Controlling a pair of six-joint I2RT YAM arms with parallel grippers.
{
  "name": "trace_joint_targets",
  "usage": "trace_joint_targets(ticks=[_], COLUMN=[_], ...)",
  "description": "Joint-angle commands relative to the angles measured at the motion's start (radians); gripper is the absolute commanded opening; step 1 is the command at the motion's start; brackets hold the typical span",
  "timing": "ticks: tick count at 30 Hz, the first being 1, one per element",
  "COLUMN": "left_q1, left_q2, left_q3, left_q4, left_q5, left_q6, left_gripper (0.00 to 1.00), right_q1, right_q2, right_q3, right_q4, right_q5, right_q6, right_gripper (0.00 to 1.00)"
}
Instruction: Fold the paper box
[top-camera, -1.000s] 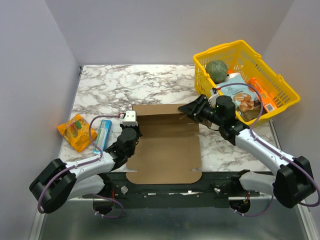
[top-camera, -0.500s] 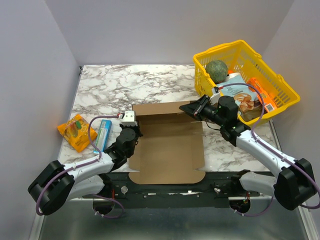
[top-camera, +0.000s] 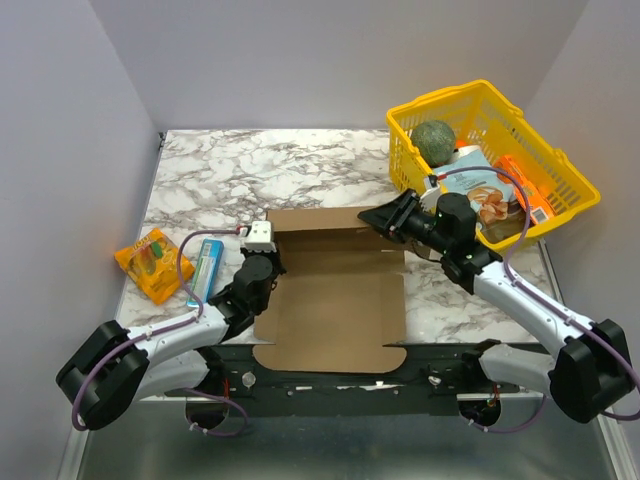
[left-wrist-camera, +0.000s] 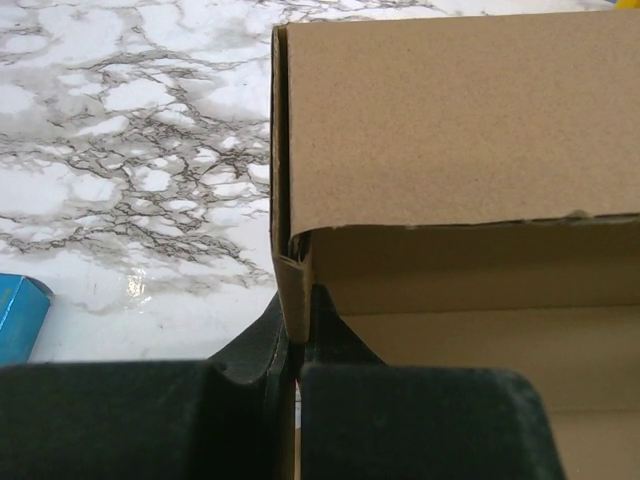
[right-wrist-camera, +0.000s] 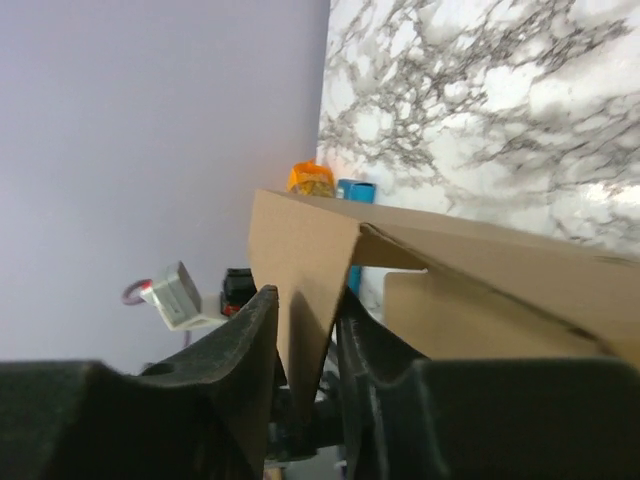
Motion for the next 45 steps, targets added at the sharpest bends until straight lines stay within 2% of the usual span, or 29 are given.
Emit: trace_joint_targets(ticks=[1,3,5,10,15,21,24,32,38,45], left_q1=[0.025,0.057,0.085,0.129,0.149,0.19,0.226,0.235,0.235,0.237], left_q2=[0.034,0.046,0.057,0.079,0.099,0.116,0.097,0.054,0.051,0.068], left_q3=[0.101,0.124,0.132,0.138,0.123,0.117,0.094,0.077,0.072,0.081], left_q4=[-0.143,-0.179,-0.193,-0.194,-0.164,-0.151,-0.128,-0.127,-0.121,-0.125], left_q5=[0.064,0.123,0.184,0.227,0.276,0.347,0.408,0.42,0.434,0.44], left_q6=[0.025,0.022,0.005,-0.006,-0.012,-0.037,-0.064,-0.072,-0.08,-0.08], left_gripper=[0.0,0.0,0.0,0.0,0.0,0.0,0.0,0.0,0.0,0.0], right_q1=[0.005,0.005,0.003,0.012,0.08,0.126,0.127,0.126,0.127,0.13], right_q2=[-0.091,-0.161,-0.211,-0.365,-0.396,-0.283,-0.219,-0.09,0.008,0.079], right_q3=[0.019,0.006,-0.029,-0.151,-0.264,-0.28,-0.275,-0.206,-0.203,-0.263], right_q4=[-0.096,-0.178,-0.219,-0.338,-0.381,-0.392,-0.392,-0.403,-0.349,-0.182], right_q5=[0.088,0.136,0.196,0.251,0.282,0.36,0.411,0.509,0.553,0.596], right_q6=[-0.14,-0.223,-0.294,-0.355,-0.378,-0.403,-0.405,-0.418,-0.414,-0.431], right_gripper=[0.62,0.72,0.74,0.74,0.69,0.69,0.75,0.78,0.78,0.78])
